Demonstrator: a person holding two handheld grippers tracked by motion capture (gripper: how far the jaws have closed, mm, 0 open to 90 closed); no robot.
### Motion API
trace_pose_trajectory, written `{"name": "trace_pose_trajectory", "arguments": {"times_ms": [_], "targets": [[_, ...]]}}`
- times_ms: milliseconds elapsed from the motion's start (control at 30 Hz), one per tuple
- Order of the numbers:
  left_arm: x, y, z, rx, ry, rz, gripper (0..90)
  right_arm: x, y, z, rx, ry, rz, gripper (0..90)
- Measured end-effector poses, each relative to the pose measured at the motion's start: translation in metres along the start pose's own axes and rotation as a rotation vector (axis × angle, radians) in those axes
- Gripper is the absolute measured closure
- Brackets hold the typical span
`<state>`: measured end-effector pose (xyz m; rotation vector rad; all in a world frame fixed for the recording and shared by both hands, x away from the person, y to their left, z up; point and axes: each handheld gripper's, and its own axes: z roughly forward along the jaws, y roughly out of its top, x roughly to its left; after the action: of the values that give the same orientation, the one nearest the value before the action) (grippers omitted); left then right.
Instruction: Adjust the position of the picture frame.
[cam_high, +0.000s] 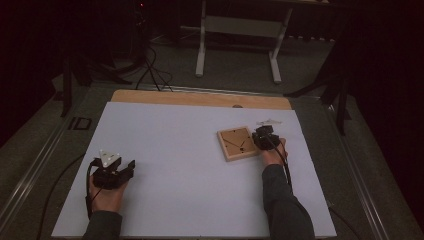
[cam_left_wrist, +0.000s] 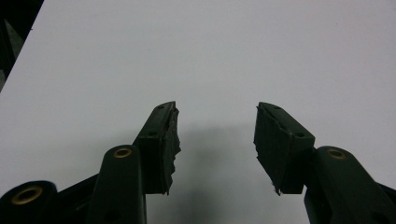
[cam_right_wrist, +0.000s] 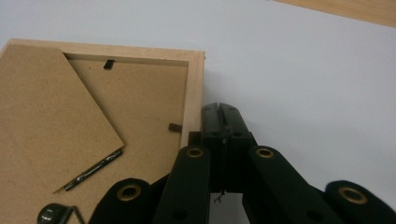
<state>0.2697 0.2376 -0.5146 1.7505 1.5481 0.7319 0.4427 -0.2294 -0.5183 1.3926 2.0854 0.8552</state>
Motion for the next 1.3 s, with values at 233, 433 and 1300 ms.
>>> {"name": "trace_pose_trajectory", "arguments": {"times_ms": [233,433,1300], "targets": [[0.0,0.0,0.0,-0.003,-0.001,0.003,49.2,0.021,0.003,0.004,-0.003,0.032,-0.053,89.8],[-0.001,0.0,0.0,-0.005,0.0,0.007,49.1,0.039,0.006,0.007,-0.009,0.066,-0.095,89.8],[-0.008,0.002,0.002,-0.005,-0.044,0.047,53.5,0.134,0.012,0.011,-0.041,0.258,-0.297,89.8]]}}
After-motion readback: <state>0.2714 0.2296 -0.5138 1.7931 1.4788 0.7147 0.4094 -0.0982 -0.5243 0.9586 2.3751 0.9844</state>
